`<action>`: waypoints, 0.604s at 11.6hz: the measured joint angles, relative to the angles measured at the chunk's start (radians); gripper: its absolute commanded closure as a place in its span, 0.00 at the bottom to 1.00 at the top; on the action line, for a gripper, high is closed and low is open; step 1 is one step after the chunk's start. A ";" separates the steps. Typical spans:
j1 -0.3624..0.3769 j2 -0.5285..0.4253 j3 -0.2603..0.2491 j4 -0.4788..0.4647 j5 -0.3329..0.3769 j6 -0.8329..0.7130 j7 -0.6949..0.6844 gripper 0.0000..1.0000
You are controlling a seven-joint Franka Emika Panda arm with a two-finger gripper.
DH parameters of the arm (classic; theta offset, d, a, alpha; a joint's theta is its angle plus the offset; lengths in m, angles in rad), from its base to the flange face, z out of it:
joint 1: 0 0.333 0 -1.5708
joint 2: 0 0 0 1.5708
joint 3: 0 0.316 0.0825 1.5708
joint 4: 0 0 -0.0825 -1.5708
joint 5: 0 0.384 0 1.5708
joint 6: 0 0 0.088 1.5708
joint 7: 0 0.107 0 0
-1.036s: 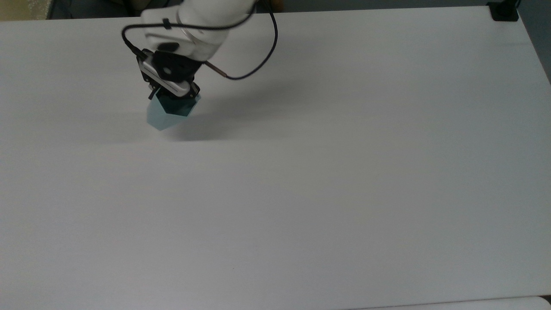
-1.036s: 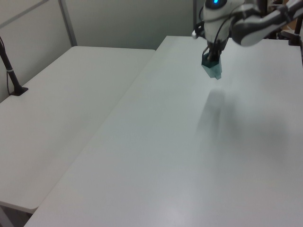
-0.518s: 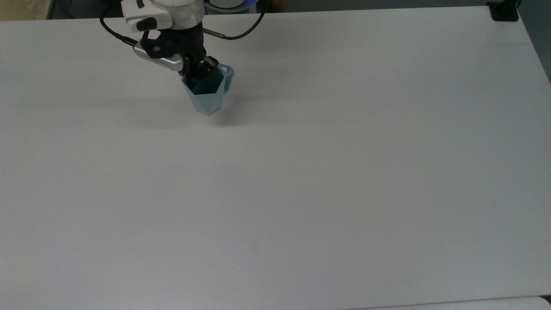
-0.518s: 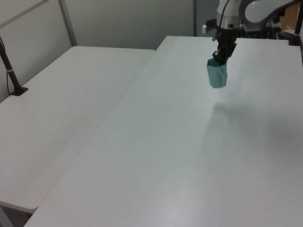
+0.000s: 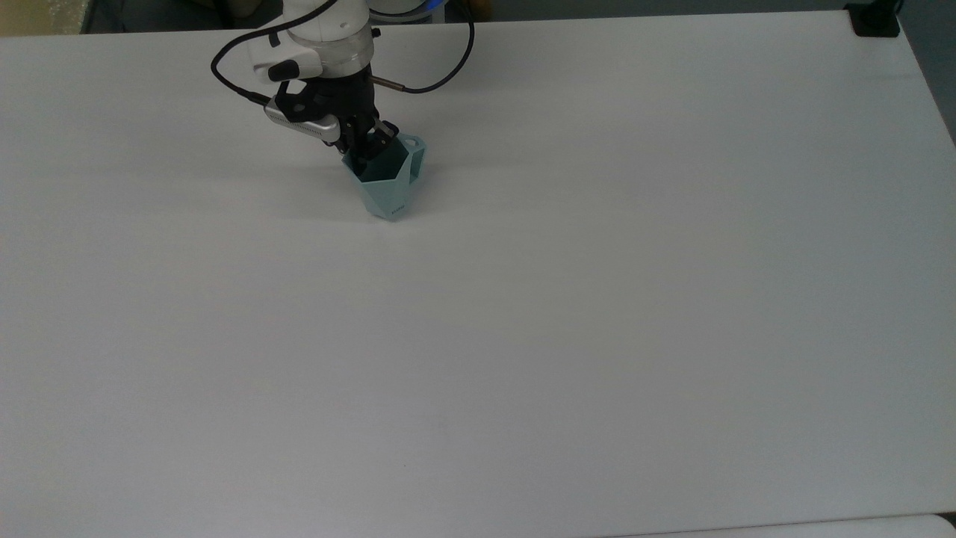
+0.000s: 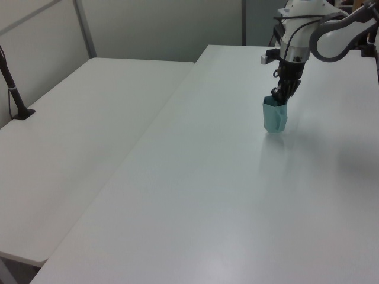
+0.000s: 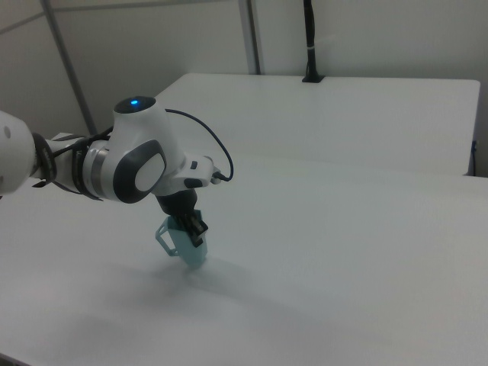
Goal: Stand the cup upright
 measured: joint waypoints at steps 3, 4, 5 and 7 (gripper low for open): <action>0.011 0.000 0.000 -0.006 0.002 0.000 0.000 1.00; 0.014 0.000 0.000 -0.010 0.002 0.000 0.000 1.00; 0.016 0.000 0.000 -0.013 0.002 0.000 0.000 1.00; 0.020 0.000 0.000 -0.016 0.002 0.000 0.000 1.00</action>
